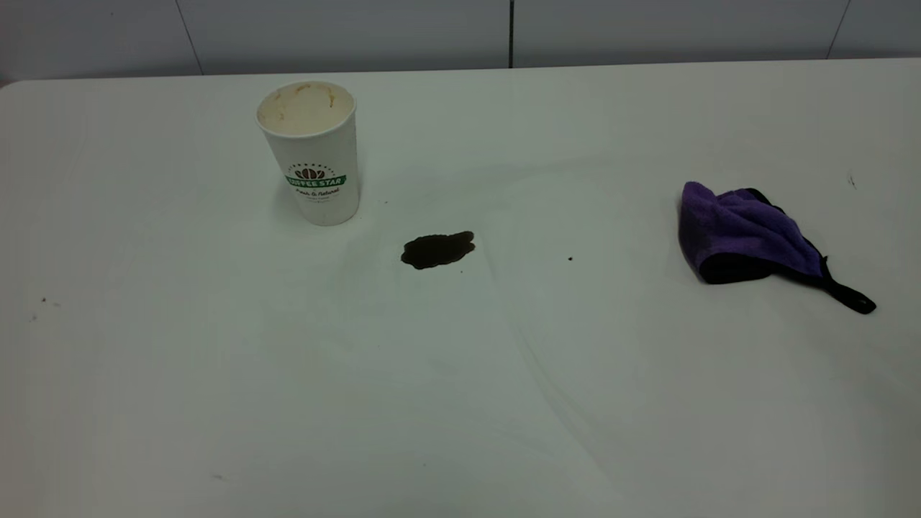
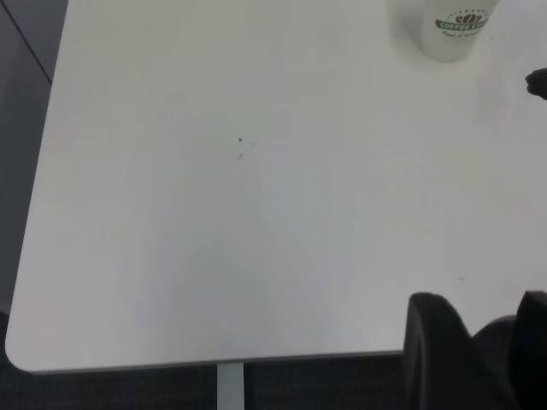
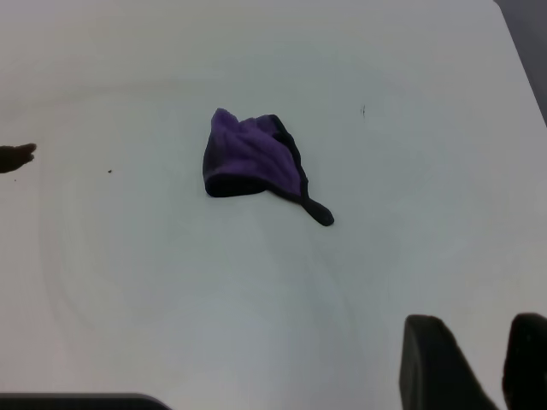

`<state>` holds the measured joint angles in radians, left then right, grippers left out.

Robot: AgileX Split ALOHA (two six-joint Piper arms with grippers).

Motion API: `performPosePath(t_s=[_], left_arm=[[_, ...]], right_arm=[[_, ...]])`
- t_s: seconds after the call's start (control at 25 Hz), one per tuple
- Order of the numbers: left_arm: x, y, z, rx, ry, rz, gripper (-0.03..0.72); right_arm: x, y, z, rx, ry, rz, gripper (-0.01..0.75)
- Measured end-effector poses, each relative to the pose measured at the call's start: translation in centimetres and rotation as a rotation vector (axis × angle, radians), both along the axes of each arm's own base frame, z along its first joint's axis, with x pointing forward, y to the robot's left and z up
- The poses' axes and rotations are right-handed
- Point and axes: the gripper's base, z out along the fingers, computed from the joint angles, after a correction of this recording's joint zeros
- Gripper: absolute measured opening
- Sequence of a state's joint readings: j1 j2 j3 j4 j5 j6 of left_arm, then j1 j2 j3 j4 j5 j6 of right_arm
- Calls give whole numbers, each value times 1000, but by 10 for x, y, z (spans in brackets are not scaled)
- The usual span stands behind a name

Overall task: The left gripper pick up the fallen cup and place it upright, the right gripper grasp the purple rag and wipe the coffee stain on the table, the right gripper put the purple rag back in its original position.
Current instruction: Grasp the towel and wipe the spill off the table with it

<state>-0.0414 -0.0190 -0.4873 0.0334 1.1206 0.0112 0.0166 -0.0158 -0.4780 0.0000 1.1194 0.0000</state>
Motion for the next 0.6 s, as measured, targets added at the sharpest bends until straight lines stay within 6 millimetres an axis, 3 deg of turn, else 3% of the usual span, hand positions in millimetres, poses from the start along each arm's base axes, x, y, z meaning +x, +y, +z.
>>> performPosePath(t_s=[0.44,0.6], left_arm=[[0,0,0,0,0,0,240],[0,0,0,0,0,0,240]], right_arm=[[0,4,0,82,2,7,242],[19,6,14,131,59,-7,311]])
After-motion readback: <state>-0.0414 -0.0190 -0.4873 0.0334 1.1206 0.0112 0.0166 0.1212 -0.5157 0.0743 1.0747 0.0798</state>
